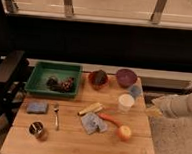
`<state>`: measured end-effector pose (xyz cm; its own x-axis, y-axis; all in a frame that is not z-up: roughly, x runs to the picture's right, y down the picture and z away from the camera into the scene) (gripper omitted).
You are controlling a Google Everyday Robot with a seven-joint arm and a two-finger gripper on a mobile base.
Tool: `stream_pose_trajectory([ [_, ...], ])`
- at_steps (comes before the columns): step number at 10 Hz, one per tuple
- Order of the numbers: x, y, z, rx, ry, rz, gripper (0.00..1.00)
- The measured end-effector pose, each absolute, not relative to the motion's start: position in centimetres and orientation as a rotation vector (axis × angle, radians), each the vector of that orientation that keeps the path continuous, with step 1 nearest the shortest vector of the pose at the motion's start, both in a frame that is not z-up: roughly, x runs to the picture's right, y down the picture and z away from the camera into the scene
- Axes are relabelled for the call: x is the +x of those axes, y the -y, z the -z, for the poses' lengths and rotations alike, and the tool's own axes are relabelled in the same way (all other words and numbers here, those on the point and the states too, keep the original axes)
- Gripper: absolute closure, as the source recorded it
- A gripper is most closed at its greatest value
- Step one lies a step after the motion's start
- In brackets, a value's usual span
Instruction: Place sponge in tray
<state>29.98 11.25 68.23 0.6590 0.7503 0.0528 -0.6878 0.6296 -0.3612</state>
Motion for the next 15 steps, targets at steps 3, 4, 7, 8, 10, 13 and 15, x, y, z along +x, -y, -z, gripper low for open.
stream_pose_trajectory([
  [3,30.0,-11.2,-68.2,-0.325,0.206,-0.83,0.44],
  [4,30.0,-11.2,-68.2,-0.325,0.206,-0.83,0.44],
  [7,30.0,-11.2,-68.2,-0.325,0.206,-0.83,0.44],
  [8,30.0,-11.2,-68.2,-0.325,0.206,-0.83,0.44],
  [10,30.0,-11.2,-68.2,-0.325,0.206,-0.83,0.44],
  [13,29.9,-11.1,-68.2,-0.33,0.218,-0.823,0.44],
  [15,28.0,-10.6,-68.1,-0.388,0.293,-0.744,0.44],
])
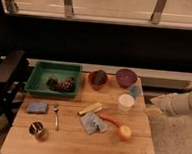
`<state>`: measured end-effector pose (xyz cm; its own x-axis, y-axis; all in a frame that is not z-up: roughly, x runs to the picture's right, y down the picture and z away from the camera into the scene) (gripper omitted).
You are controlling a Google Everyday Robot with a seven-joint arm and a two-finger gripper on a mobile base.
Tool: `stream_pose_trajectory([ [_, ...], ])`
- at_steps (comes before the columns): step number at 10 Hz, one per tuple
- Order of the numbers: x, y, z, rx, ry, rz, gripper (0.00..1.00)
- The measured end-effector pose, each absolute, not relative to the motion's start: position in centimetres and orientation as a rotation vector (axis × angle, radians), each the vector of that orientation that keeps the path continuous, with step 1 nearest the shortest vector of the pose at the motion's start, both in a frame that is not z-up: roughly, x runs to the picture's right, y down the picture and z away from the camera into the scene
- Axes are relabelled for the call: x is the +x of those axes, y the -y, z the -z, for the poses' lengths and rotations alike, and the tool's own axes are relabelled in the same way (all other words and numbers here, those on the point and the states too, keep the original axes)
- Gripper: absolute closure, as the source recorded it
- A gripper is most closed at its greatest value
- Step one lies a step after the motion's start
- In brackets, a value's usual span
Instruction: Place sponge in tray
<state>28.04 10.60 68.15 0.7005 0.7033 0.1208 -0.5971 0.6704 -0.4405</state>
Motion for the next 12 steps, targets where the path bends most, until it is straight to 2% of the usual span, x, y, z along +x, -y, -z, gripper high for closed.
stream_pose_trajectory([
  [5,16.9,-9.6,-68.0,-0.5,0.461,-0.554,0.44],
  [9,6.5,-10.9,-67.8,-0.577,0.591,-0.422,0.44],
  [12,5.5,-11.1,-67.7,-0.578,0.607,-0.421,0.44],
])
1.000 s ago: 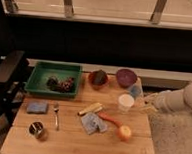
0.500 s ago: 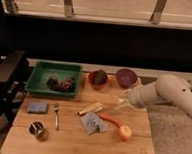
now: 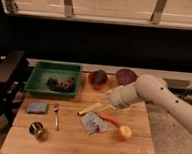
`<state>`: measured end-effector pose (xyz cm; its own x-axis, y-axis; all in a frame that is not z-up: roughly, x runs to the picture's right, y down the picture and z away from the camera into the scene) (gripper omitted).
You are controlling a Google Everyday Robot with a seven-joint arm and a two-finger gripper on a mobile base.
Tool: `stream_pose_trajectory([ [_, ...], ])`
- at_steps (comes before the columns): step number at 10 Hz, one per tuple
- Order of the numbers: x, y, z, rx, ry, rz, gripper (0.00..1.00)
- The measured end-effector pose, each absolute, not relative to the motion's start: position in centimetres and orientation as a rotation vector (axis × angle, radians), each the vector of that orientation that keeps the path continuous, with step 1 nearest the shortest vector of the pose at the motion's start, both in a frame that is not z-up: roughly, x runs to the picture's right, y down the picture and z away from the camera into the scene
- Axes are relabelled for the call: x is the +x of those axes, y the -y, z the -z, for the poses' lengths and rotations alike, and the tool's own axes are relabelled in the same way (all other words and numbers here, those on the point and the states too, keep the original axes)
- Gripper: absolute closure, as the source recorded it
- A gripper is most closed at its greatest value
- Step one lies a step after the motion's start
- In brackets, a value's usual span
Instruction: Place sponge in tray
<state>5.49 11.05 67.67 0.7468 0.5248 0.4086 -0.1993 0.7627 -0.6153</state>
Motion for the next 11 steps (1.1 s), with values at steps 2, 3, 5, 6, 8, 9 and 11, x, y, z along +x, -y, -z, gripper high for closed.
stream_pose_trajectory([
  [2,5.3,-11.0,-67.7,-0.579,0.608,-0.418,0.44],
  [3,5.4,-11.1,-67.7,-0.577,0.607,-0.418,0.44],
  [5,4.5,-11.0,-67.9,-0.559,0.63,-0.404,0.44],
  [6,3.5,-11.1,-68.1,-0.552,0.645,-0.39,0.44],
  [8,-0.7,-11.5,-69.0,-0.555,0.692,-0.351,0.44],
  [9,-2.6,-11.7,-69.6,-0.56,0.712,-0.337,0.44],
  [11,-7.9,-12.4,-71.2,-0.583,0.77,-0.29,0.44],
])
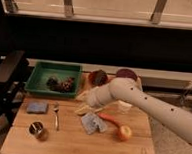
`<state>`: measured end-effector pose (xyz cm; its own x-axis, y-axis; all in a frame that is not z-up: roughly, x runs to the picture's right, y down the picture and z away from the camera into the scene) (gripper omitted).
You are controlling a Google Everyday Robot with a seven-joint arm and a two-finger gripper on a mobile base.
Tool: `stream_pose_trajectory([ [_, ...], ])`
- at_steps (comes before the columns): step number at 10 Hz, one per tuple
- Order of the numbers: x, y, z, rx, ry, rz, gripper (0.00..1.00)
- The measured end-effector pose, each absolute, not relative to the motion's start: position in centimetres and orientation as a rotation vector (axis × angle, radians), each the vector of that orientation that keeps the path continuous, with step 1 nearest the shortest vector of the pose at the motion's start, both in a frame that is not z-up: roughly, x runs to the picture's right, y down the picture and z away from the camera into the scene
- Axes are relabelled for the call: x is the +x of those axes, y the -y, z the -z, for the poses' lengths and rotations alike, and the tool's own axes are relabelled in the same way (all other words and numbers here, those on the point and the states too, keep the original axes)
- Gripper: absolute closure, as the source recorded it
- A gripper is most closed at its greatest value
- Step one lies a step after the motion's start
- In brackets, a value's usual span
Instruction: Place sponge in tray
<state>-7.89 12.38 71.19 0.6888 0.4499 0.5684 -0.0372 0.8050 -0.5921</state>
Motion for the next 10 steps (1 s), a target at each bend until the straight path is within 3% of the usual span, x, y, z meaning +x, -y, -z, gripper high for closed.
stream_pose_trajectory([
  [4,-13.5,-13.6,-73.4,-0.629,0.876,-0.236,0.44],
  [10,-20.5,-13.6,-72.9,-0.642,0.95,-0.174,0.44],
])
